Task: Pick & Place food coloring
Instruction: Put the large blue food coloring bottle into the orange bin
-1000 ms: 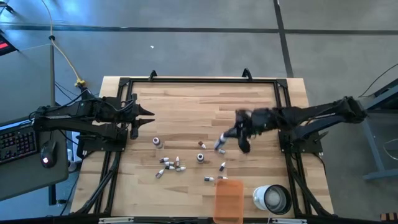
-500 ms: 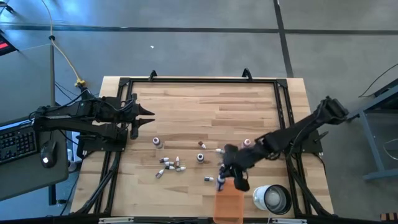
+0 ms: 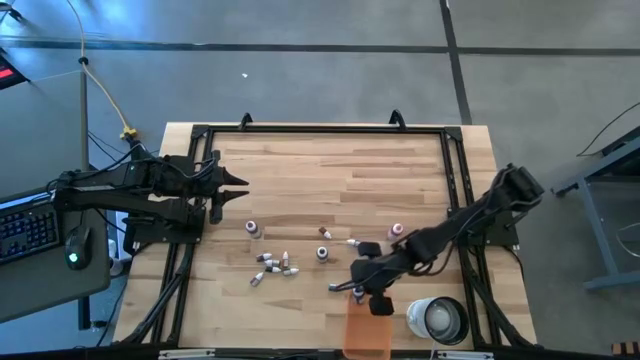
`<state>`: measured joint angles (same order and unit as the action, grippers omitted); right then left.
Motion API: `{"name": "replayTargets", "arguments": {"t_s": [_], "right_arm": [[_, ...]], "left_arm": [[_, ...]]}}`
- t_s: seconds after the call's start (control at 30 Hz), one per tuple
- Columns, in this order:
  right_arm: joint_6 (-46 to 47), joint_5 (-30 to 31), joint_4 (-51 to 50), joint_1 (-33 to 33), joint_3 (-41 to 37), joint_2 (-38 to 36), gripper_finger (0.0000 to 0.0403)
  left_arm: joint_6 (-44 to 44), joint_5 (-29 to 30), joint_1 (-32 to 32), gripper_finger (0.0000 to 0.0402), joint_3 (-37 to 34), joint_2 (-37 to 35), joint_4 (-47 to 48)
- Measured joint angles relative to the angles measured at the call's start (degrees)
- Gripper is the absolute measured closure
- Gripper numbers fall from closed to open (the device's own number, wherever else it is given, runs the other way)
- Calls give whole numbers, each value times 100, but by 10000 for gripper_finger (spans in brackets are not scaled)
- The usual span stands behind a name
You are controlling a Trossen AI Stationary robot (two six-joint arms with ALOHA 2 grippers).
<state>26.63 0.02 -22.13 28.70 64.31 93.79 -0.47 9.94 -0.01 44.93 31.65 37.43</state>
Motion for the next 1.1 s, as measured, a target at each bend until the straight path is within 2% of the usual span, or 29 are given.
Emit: {"name": "replayTargets", "arguments": {"t_s": [0.37,0.57,0.83,1.1], "right_arm": [[47,402,-90,-17,0,35,349],[446,499,-94,-21,0,35,329],[452,494,-109,-21,0,35,314],[444,133,-51,-21,133,35,315]], "left_arm": [[9,-1,-1,294,0,-1,2],[17,1,-2,294,0,-1,2],[17,-1,0,294,0,0,2],[17,-1,-2,294,0,-1,2]]}}
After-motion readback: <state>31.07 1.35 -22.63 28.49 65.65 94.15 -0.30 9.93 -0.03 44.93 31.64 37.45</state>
